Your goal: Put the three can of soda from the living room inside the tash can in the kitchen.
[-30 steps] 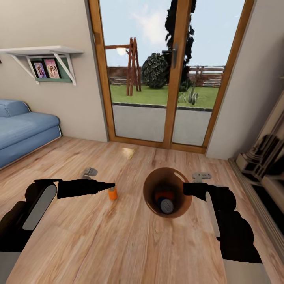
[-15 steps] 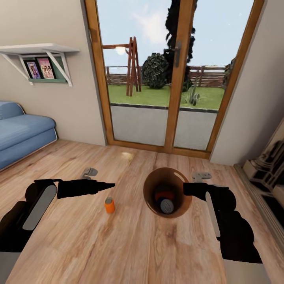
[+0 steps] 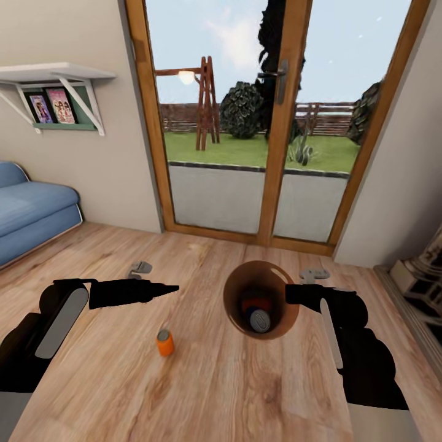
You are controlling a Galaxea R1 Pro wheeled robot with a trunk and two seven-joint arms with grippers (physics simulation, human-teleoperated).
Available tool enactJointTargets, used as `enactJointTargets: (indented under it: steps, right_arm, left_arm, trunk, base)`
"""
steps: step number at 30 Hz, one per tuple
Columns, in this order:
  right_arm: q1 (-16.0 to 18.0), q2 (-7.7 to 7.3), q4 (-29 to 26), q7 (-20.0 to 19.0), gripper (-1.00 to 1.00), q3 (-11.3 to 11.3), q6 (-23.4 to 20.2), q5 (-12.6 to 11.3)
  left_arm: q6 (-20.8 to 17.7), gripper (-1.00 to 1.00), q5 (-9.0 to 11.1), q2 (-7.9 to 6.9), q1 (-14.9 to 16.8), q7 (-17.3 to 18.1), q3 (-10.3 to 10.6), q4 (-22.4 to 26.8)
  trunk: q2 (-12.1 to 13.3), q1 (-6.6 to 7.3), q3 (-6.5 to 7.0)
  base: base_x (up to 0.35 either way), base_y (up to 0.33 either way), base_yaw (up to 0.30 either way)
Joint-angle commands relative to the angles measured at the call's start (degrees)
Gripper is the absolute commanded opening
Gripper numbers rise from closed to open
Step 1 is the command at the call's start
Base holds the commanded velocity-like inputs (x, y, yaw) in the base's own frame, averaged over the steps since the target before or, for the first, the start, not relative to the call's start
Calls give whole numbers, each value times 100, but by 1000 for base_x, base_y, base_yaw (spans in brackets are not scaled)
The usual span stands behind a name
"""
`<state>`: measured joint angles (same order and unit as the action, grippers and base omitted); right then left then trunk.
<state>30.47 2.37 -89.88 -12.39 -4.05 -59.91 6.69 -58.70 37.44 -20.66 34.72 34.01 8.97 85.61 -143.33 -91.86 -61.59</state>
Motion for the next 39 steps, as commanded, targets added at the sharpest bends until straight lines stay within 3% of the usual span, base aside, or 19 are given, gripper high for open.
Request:
enactJointTargets:
  steps: [1,32,39]
  right_arm:
    - [3,1,-3,-36,-100,0,-9,-125]
    - [3,1,-3,-36,-100,0,-9,-125]
    - [3,1,-3,-36,-100,2,-9,-125]
  left_arm:
    - [1,100,2,0,0,0,0,0]
    - [-1,100,0,0,0,6,0,0]
    - [-1,100,0,0,0,8,0,0]
  trunk:
    - [0,1,1]
    - [0,1,1]
    - [0,1,1]
  base:
    - [328,0,0]
    - [323,0,0]
    - [119,0,0]
